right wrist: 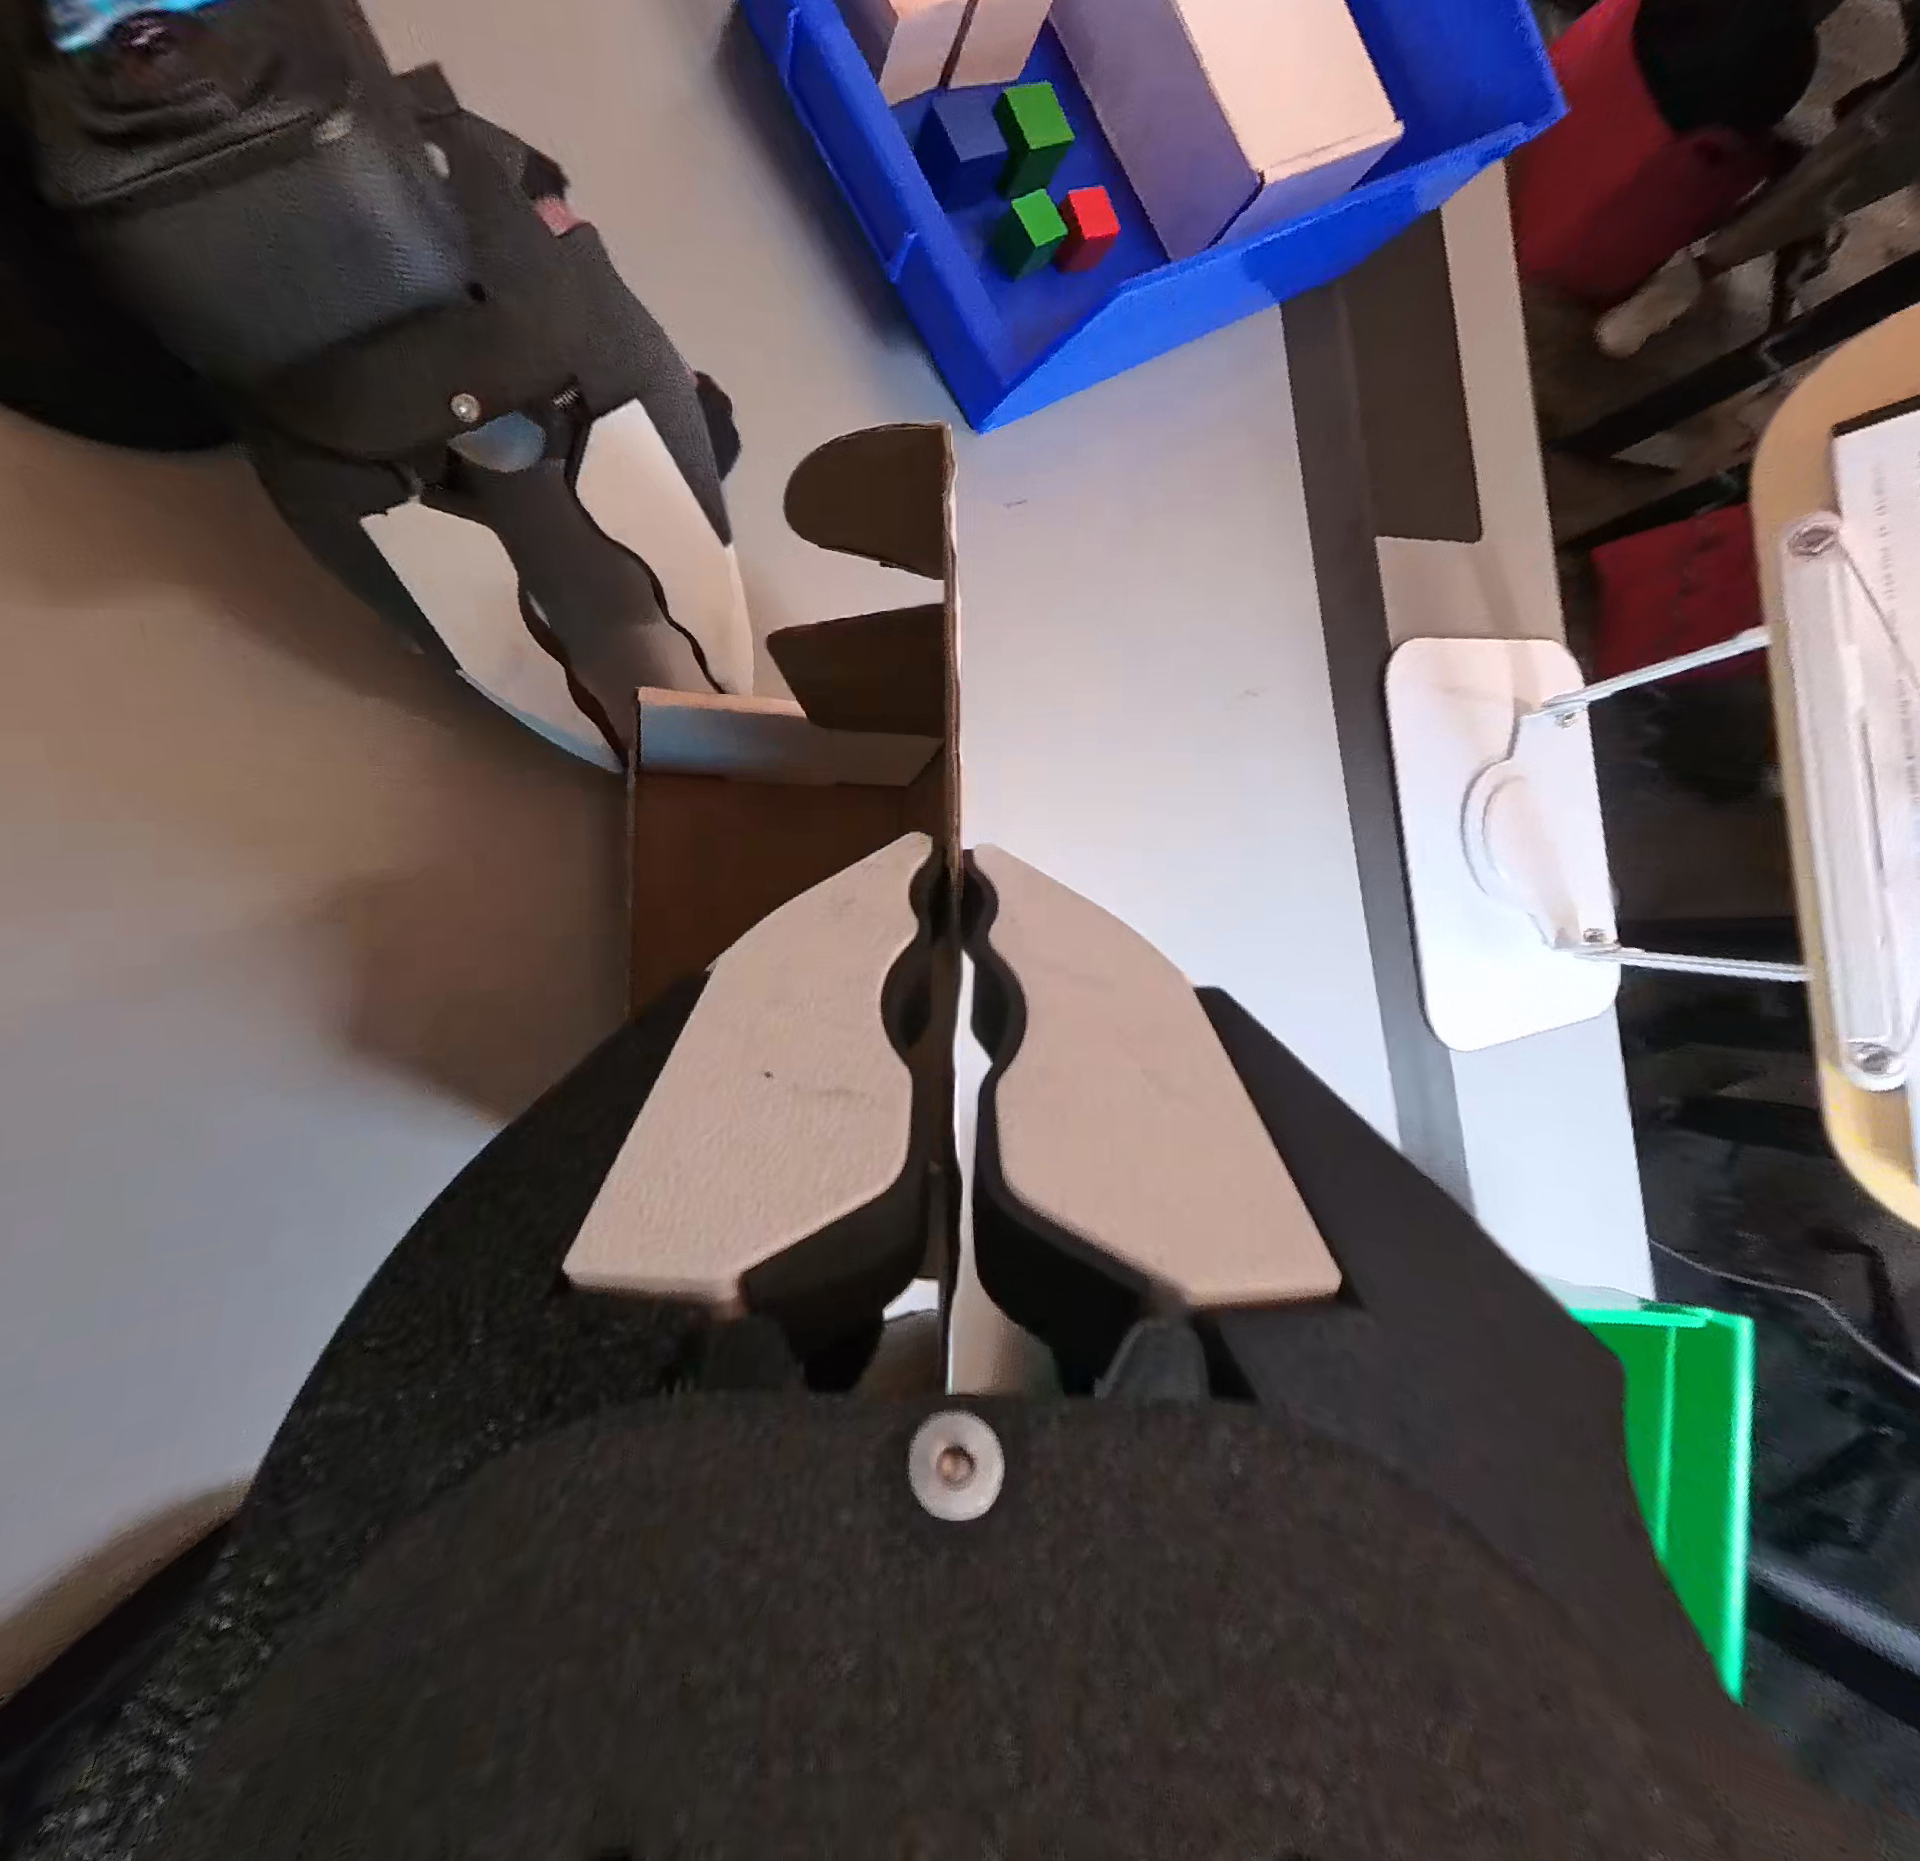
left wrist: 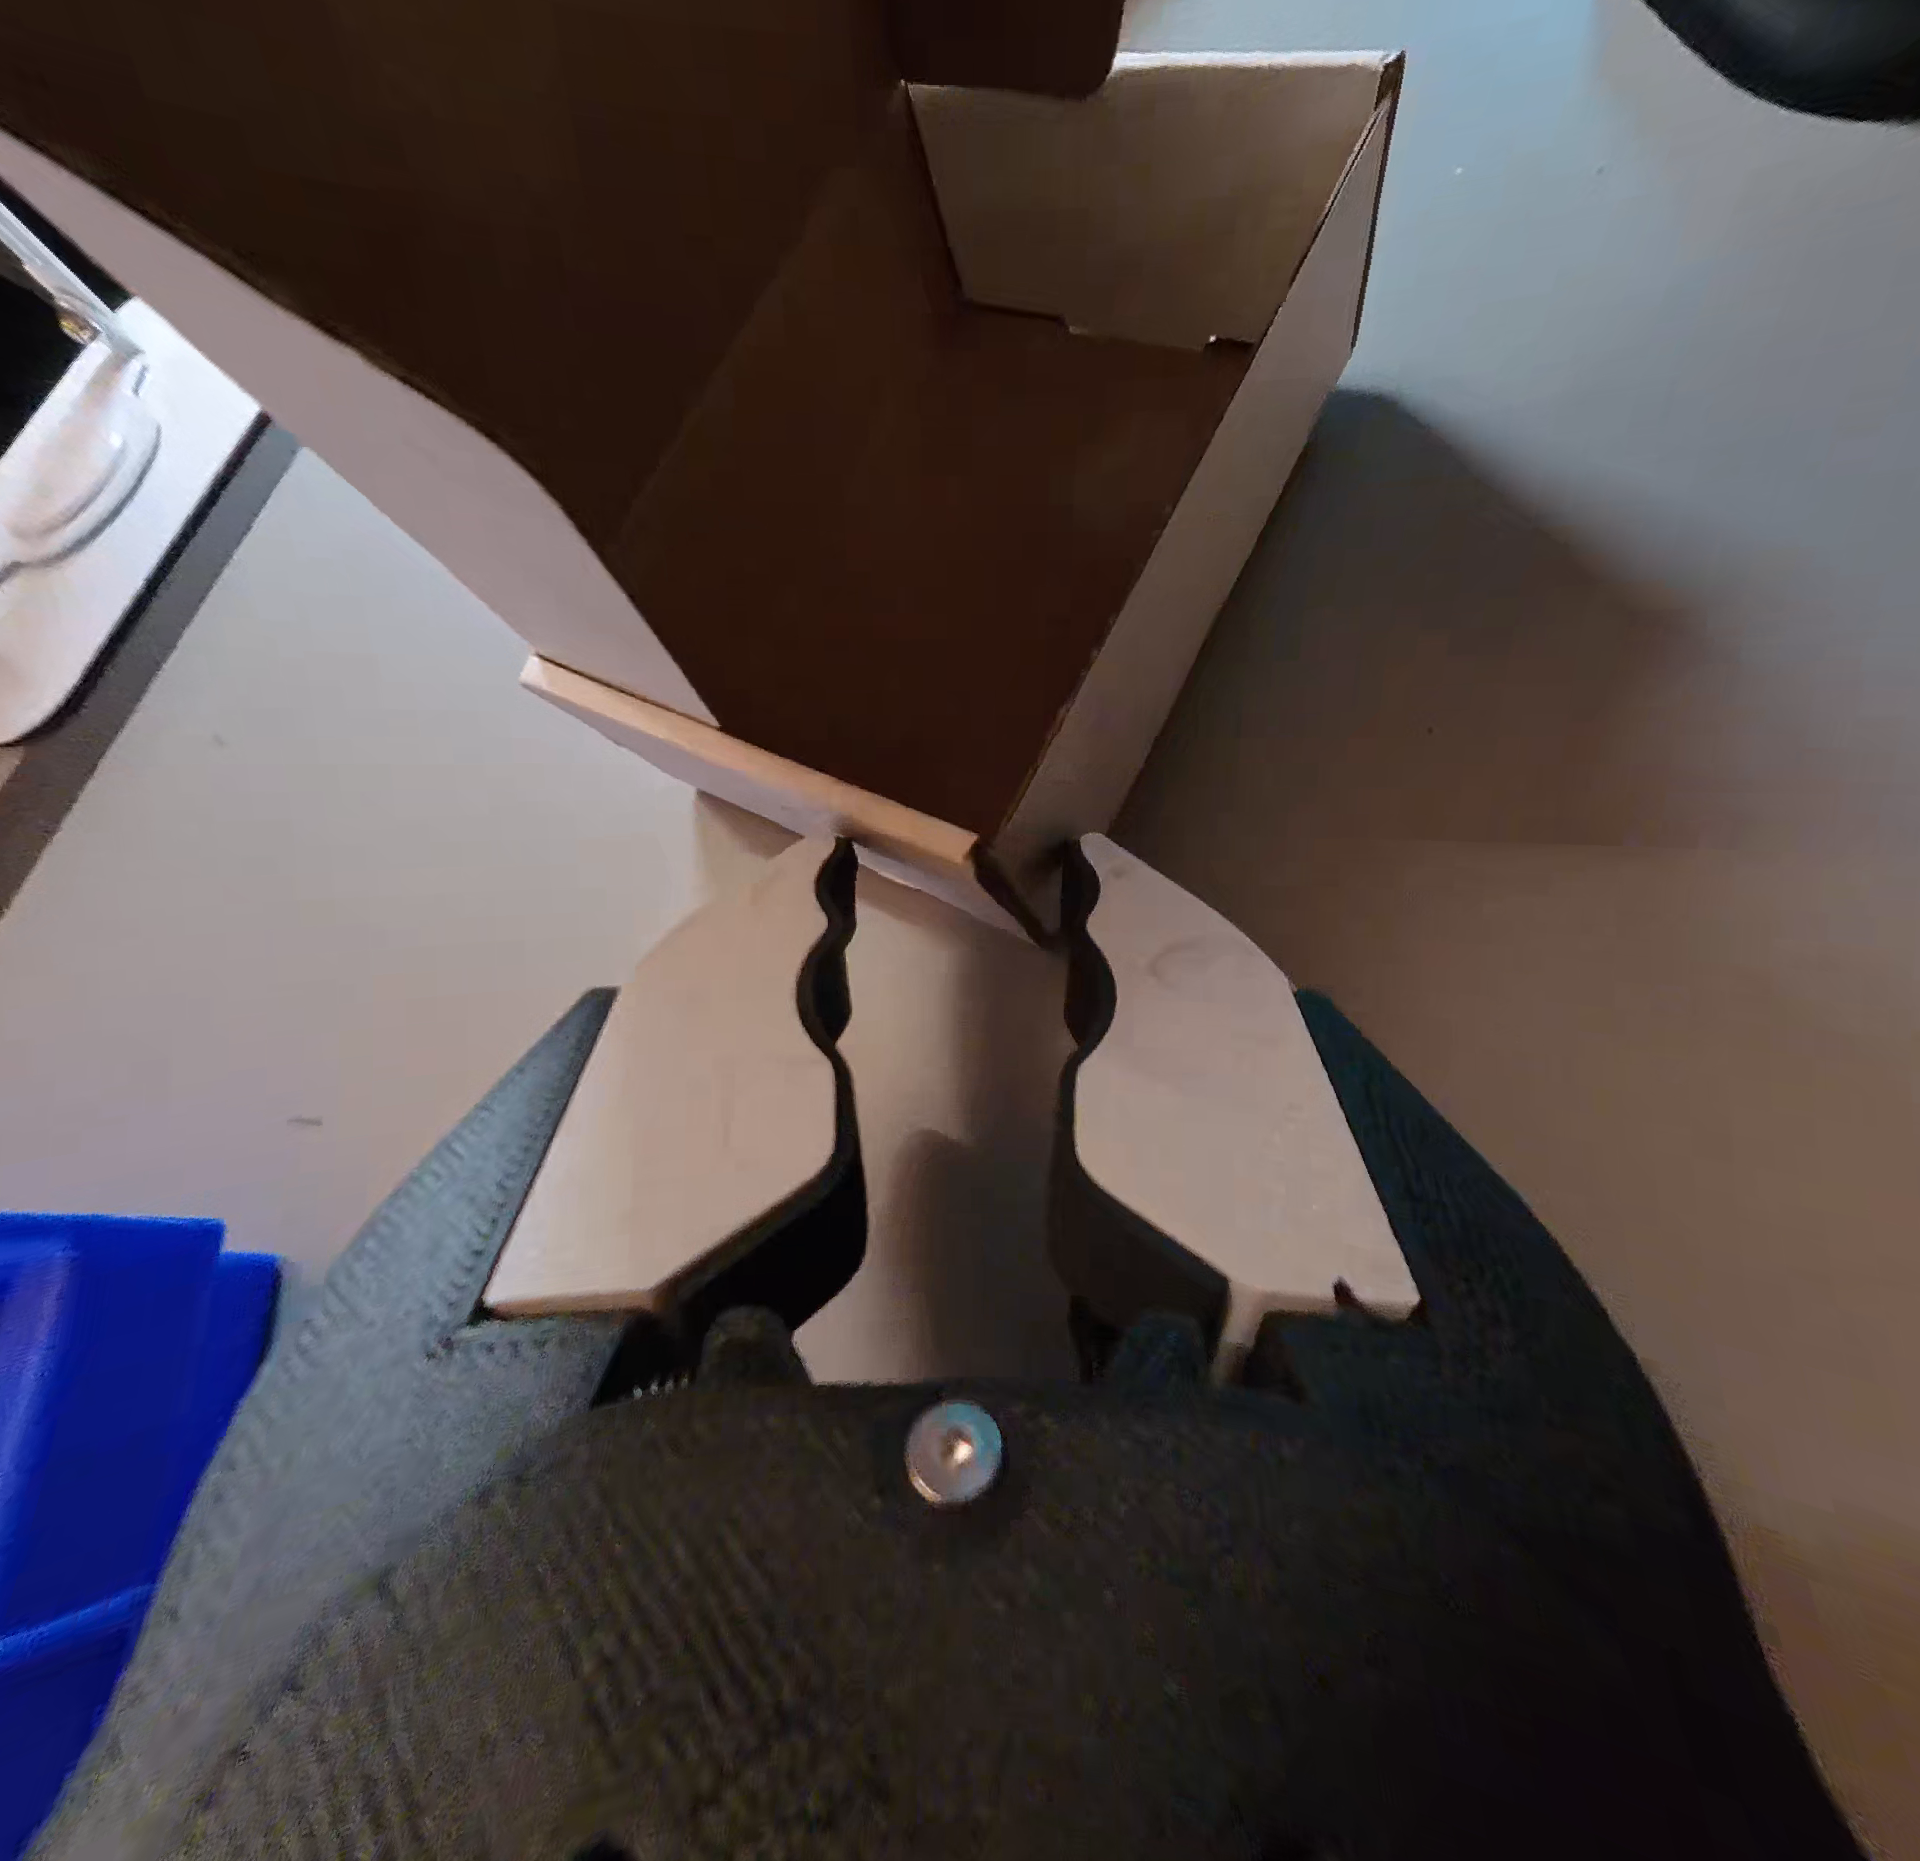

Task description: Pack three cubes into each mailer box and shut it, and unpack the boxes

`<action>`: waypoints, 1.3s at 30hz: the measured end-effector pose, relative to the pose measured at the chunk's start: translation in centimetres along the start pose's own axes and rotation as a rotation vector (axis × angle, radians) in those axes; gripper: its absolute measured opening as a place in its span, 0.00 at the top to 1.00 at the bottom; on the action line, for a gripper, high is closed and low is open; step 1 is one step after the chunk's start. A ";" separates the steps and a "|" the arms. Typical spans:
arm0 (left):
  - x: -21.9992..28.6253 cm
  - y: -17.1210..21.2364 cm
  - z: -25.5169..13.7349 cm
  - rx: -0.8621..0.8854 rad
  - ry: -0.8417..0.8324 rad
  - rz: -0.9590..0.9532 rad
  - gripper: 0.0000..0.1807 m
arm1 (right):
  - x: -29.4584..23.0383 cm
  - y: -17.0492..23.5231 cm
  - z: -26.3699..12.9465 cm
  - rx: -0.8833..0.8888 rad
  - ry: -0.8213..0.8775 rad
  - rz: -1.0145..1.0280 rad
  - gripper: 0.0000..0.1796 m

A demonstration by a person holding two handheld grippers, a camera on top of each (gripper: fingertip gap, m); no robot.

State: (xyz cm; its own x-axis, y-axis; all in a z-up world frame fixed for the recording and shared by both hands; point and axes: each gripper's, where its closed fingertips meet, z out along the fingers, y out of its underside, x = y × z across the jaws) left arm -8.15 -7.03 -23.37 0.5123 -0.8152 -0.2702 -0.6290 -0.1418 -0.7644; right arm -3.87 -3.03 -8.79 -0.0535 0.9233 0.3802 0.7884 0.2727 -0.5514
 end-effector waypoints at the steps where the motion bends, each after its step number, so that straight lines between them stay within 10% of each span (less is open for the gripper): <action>1: -0.1 0.0 -0.2 0.001 -0.008 0.017 0.79 | 0.1 0.1 0.1 -0.007 -0.018 0.015 0.99; 20: 1.7 -0.9 -0.7 -0.005 0.045 0.154 0.95 | 4.2 -0.8 1.7 -0.079 -0.041 0.057 0.99; 39: 4.0 -2.3 -0.6 0.053 0.088 0.138 0.96 | 9.7 7.4 13.5 -0.326 0.092 0.037 0.89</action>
State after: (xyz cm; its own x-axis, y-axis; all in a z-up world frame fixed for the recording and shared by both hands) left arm -4.97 -10.31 -22.33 0.3688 -0.8712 -0.3241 -0.6565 0.0027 -0.7543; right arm -6.84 11.65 -19.23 0.0223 0.8986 0.4383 0.9440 0.1254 -0.3052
